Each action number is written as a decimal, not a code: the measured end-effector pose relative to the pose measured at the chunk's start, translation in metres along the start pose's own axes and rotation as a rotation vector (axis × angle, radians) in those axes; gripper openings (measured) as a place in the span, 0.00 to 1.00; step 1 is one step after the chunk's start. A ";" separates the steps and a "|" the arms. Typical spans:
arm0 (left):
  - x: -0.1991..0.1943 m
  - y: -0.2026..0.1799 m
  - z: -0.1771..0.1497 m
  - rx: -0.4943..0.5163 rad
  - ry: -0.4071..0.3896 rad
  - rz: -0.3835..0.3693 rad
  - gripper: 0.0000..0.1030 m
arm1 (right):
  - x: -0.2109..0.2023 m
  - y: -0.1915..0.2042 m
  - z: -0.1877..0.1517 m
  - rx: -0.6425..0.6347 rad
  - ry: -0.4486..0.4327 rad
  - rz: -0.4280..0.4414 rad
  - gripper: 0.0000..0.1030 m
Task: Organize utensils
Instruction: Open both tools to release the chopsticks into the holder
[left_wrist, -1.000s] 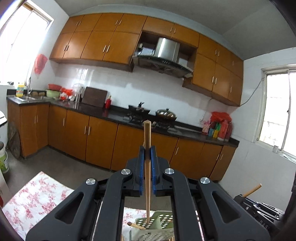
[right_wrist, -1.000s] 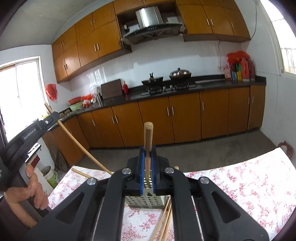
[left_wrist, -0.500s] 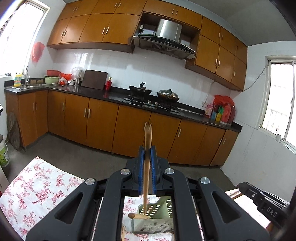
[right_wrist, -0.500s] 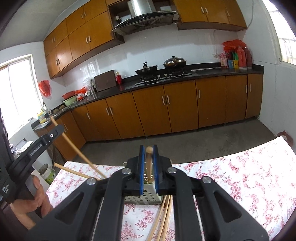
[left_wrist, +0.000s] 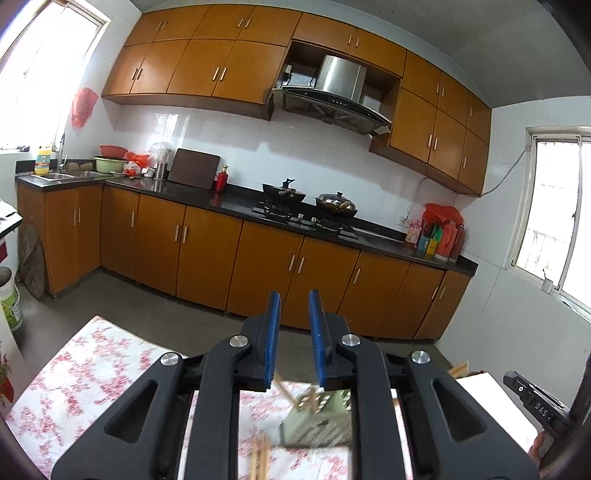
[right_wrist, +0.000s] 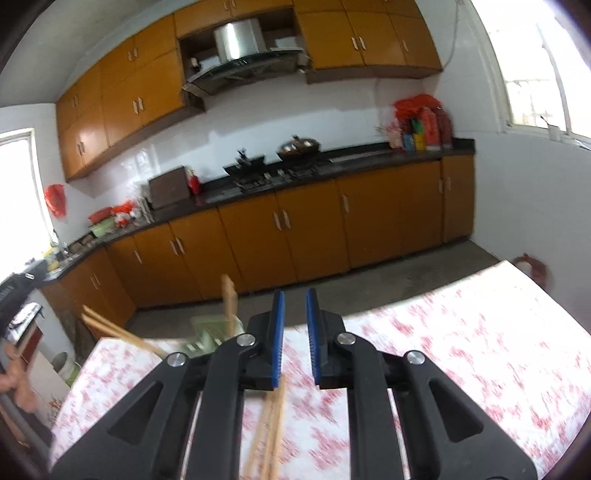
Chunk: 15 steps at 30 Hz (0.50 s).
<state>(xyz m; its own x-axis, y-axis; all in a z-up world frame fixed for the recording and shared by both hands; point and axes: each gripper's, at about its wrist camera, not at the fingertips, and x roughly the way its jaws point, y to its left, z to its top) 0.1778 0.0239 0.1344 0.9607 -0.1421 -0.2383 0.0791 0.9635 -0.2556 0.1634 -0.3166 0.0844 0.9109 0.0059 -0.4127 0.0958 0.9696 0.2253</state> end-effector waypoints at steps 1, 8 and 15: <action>-0.004 0.004 -0.003 0.001 0.009 0.002 0.16 | 0.002 -0.004 -0.007 0.003 0.020 -0.006 0.13; -0.008 0.042 -0.061 0.059 0.137 0.089 0.17 | 0.041 -0.018 -0.086 0.018 0.244 -0.005 0.15; 0.011 0.079 -0.133 0.047 0.363 0.127 0.17 | 0.075 0.014 -0.157 -0.047 0.451 0.080 0.15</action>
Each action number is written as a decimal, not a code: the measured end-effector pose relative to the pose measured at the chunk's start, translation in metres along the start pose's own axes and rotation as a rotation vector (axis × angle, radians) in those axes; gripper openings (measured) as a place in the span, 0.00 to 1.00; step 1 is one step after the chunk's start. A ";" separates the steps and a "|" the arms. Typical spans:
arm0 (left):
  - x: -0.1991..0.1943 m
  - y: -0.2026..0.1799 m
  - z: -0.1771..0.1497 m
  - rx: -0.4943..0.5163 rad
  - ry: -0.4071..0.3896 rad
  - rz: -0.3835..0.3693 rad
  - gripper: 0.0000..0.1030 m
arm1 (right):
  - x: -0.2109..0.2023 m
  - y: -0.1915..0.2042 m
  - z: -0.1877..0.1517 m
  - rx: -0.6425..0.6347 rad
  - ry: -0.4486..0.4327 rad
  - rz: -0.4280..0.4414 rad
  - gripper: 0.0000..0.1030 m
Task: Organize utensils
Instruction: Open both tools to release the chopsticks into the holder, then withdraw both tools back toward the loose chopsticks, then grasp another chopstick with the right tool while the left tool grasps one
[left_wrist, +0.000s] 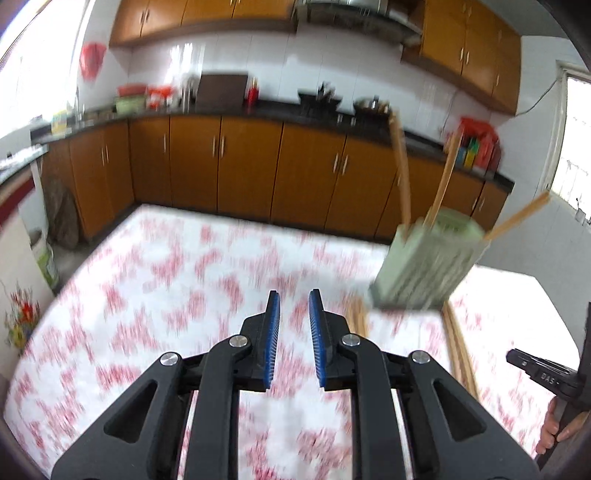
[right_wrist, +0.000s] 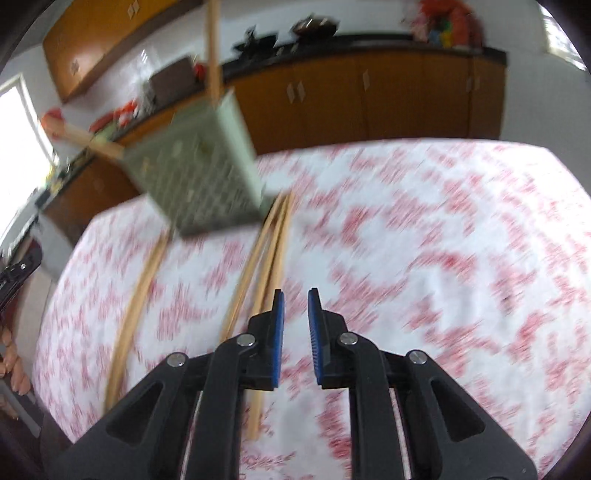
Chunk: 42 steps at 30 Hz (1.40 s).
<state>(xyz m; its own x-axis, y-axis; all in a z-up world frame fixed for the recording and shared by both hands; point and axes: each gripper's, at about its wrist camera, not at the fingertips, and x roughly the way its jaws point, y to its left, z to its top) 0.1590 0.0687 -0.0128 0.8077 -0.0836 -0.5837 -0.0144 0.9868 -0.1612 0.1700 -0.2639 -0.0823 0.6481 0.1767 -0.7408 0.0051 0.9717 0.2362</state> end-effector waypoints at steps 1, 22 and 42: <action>0.002 0.003 -0.005 -0.002 0.015 -0.005 0.17 | 0.008 0.006 -0.005 -0.016 0.021 0.004 0.15; 0.027 -0.019 -0.067 0.063 0.217 -0.184 0.17 | 0.030 -0.026 -0.004 0.051 0.024 -0.236 0.08; 0.051 -0.052 -0.082 0.206 0.300 -0.095 0.08 | 0.026 -0.032 -0.008 0.023 0.020 -0.256 0.09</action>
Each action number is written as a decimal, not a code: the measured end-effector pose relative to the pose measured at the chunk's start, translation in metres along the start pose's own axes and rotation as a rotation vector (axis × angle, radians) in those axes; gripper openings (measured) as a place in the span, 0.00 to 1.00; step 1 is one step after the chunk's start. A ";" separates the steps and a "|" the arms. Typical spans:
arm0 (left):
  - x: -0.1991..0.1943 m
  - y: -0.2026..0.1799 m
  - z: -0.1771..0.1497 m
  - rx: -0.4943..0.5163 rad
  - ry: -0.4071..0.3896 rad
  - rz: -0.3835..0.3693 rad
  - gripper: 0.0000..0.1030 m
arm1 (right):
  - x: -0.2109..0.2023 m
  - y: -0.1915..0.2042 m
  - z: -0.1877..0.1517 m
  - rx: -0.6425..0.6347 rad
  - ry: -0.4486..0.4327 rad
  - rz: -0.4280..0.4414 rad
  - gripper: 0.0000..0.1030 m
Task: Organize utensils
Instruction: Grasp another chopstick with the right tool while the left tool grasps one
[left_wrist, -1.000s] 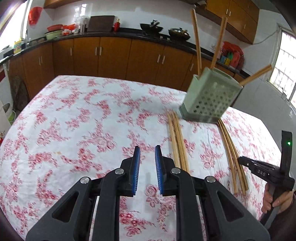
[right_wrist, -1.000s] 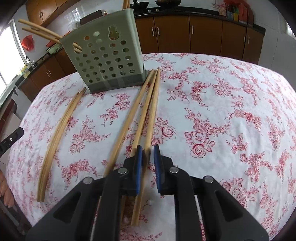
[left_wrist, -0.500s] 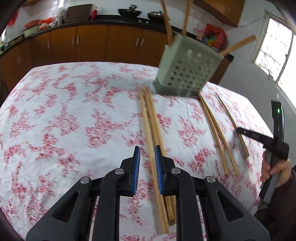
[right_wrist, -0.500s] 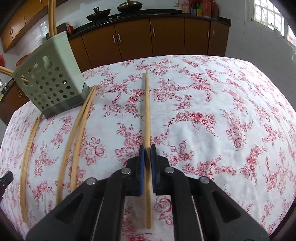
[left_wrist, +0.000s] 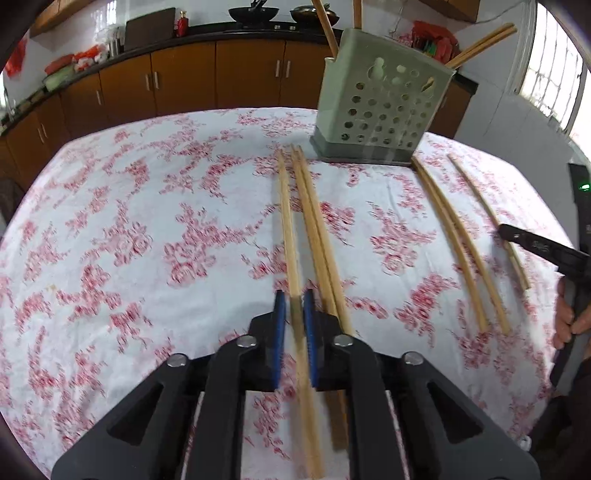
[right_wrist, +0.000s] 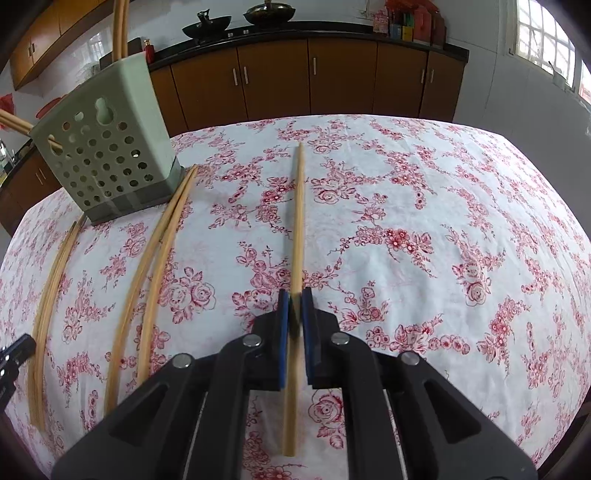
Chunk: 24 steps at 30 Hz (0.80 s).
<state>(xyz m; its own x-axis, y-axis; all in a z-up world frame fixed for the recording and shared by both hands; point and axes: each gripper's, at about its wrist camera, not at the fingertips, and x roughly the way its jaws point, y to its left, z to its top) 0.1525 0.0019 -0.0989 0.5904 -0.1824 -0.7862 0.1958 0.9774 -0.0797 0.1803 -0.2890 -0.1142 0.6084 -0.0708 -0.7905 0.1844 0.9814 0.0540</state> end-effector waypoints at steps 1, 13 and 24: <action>0.003 0.001 0.003 -0.002 0.000 0.013 0.07 | 0.001 0.002 0.001 -0.010 0.000 0.002 0.09; 0.037 0.055 0.052 -0.146 -0.018 0.079 0.07 | 0.017 0.016 0.021 -0.083 -0.017 0.044 0.08; 0.036 0.057 0.045 -0.151 -0.041 0.060 0.08 | 0.019 0.016 0.021 -0.078 -0.030 0.052 0.08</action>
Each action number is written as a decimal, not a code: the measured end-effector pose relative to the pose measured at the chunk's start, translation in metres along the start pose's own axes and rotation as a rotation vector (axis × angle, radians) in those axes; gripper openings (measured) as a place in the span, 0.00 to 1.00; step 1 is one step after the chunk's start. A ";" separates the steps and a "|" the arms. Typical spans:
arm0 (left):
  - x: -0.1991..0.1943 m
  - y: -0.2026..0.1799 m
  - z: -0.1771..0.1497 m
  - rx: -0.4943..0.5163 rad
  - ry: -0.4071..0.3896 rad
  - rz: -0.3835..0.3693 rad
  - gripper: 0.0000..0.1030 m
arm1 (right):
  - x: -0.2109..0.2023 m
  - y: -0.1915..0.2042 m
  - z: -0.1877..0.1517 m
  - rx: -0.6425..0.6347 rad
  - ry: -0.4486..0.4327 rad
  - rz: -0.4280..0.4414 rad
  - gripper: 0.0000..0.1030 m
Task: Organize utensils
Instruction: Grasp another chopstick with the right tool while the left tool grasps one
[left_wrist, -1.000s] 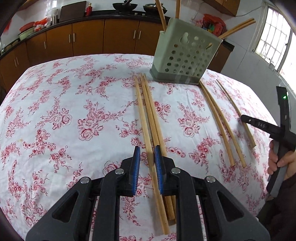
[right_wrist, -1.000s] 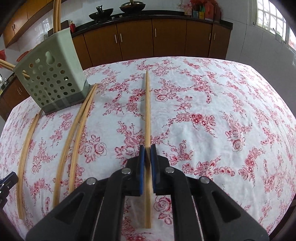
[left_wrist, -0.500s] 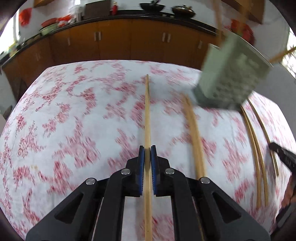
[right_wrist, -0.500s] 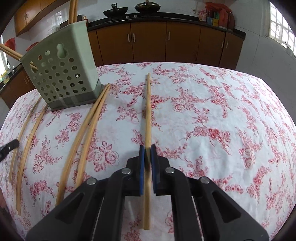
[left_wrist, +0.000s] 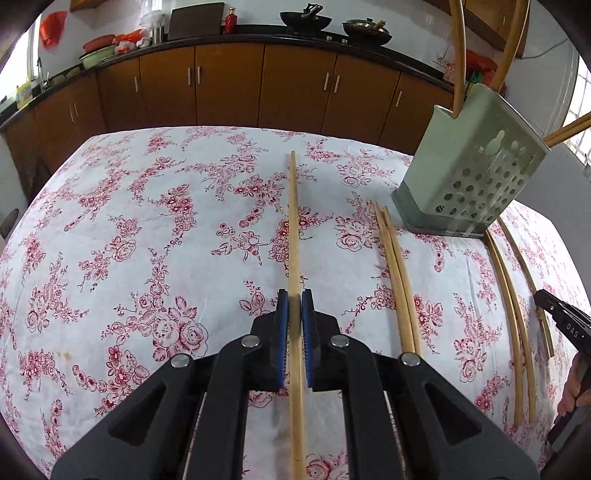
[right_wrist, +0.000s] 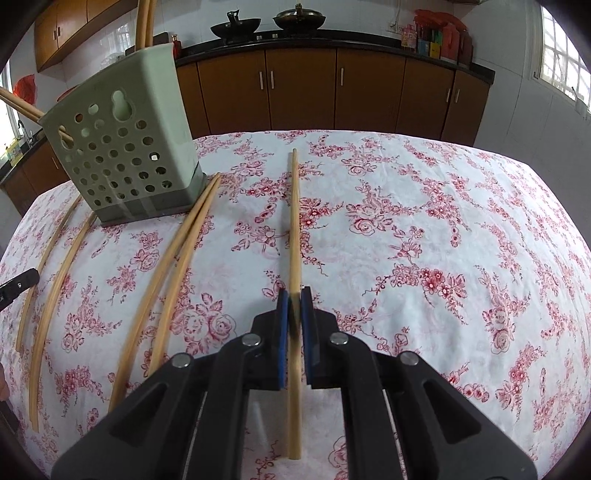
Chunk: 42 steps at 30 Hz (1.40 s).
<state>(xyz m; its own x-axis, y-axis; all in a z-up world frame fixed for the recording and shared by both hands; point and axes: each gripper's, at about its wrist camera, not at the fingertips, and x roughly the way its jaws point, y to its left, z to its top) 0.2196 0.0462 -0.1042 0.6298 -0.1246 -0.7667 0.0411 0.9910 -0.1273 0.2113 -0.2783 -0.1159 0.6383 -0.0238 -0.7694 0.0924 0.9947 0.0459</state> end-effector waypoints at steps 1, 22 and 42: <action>0.000 0.000 0.000 -0.001 0.000 -0.001 0.08 | 0.000 0.000 0.000 0.000 0.000 0.000 0.08; 0.000 0.002 0.003 -0.012 0.000 -0.011 0.08 | 0.000 0.000 0.000 -0.002 0.000 -0.003 0.09; 0.000 0.002 0.003 -0.011 0.001 -0.011 0.08 | -0.001 -0.003 0.000 0.009 0.000 -0.002 0.11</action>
<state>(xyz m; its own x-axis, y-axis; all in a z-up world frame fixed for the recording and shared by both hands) 0.2221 0.0487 -0.1029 0.6288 -0.1351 -0.7657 0.0393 0.9891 -0.1422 0.2104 -0.2814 -0.1157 0.6384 -0.0256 -0.7692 0.1006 0.9936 0.0504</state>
